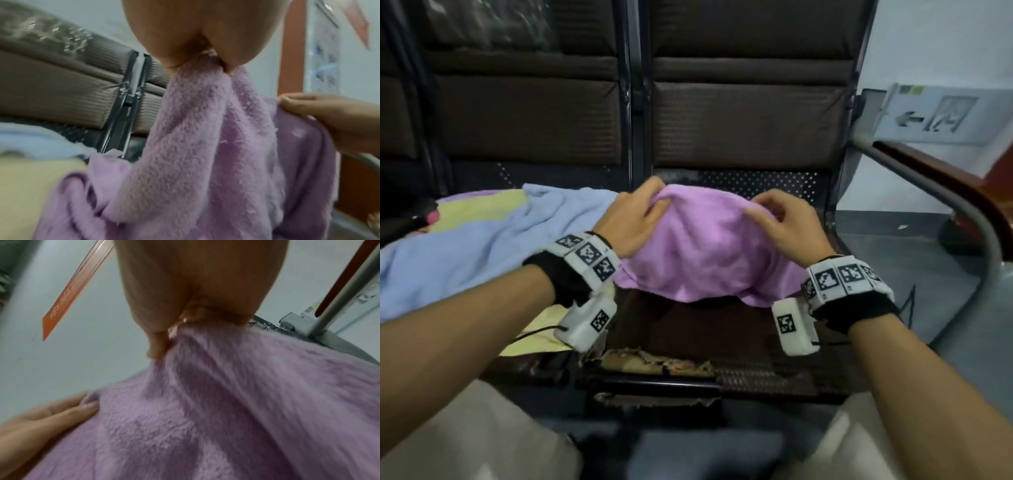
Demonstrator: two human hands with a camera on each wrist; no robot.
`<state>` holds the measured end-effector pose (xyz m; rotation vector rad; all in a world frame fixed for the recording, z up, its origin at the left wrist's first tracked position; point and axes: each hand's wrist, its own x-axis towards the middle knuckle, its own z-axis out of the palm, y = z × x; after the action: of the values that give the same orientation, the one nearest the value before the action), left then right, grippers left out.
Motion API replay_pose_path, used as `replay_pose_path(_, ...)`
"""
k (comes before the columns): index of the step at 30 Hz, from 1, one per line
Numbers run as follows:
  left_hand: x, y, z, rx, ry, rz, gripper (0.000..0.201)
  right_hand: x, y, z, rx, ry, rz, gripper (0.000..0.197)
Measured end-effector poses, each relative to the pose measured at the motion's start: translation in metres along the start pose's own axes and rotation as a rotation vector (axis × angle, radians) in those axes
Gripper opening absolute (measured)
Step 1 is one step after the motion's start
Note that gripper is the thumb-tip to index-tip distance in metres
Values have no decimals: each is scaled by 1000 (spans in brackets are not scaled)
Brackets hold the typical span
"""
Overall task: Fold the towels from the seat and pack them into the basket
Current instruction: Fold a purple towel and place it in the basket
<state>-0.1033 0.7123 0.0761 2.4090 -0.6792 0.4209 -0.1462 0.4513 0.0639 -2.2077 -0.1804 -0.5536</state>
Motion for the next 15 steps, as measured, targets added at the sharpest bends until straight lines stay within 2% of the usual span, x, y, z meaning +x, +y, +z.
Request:
replay_pose_path(2, -2, -17, -2, -48, 49, -59, 7, -3, 0, 6, -55, -220, -1, 24)
replay_pose_path(5, -16, -44, 11, -80, 34, -131, 9, -11, 15, 16, -348, -548, 69, 47)
replay_pose_path(8, -25, -72, 24, -99, 37, -205, 16, -20, 40, 29, -496, -803, 256, 47)
replay_pose_path(11, -21, -88, 29, -109, 71, -275, 18, -22, 54, 35, -573, -870, 356, 40)
replay_pose_path(15, -20, -92, 33, -153, 63, -287, 14, -10, 52, 34, -626, -810, 308, 11)
